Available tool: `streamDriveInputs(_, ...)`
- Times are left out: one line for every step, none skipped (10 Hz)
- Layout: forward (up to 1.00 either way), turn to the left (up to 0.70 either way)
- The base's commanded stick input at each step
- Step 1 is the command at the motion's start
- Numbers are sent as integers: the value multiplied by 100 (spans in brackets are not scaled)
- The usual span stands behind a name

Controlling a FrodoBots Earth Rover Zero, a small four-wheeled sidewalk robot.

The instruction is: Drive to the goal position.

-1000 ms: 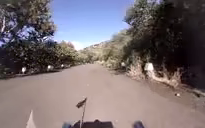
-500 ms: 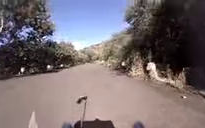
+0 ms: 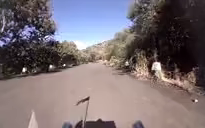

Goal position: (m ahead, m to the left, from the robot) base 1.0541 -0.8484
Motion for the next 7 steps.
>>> streamDriveInputs(50,0)
streamDriveInputs(50,0)
streamDriveInputs(50,0)
streamDriveInputs(50,0)
streamDriveInputs(50,0)
streamDriveInputs(50,0)
streamDriveInputs(50,0)
